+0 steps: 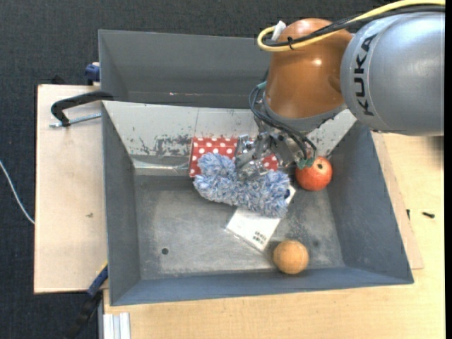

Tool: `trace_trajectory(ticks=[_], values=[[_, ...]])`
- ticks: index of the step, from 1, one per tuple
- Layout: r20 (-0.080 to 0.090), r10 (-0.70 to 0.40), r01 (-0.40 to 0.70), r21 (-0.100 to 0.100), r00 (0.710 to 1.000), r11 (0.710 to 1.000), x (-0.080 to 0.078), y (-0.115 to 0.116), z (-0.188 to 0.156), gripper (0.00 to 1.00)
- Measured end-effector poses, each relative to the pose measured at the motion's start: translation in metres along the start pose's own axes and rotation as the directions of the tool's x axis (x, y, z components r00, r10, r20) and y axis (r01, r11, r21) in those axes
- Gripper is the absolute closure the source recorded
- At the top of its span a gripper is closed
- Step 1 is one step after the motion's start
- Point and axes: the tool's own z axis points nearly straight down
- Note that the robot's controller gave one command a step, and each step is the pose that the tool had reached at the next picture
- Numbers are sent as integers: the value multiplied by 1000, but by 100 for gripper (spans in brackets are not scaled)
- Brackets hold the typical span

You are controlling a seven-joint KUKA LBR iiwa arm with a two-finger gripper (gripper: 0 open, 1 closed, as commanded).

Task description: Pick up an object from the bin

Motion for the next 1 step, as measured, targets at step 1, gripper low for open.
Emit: trace_trajectory(ticks=[1], values=[[0, 0, 0, 0, 1000, 1000, 0, 0, 0, 100]])
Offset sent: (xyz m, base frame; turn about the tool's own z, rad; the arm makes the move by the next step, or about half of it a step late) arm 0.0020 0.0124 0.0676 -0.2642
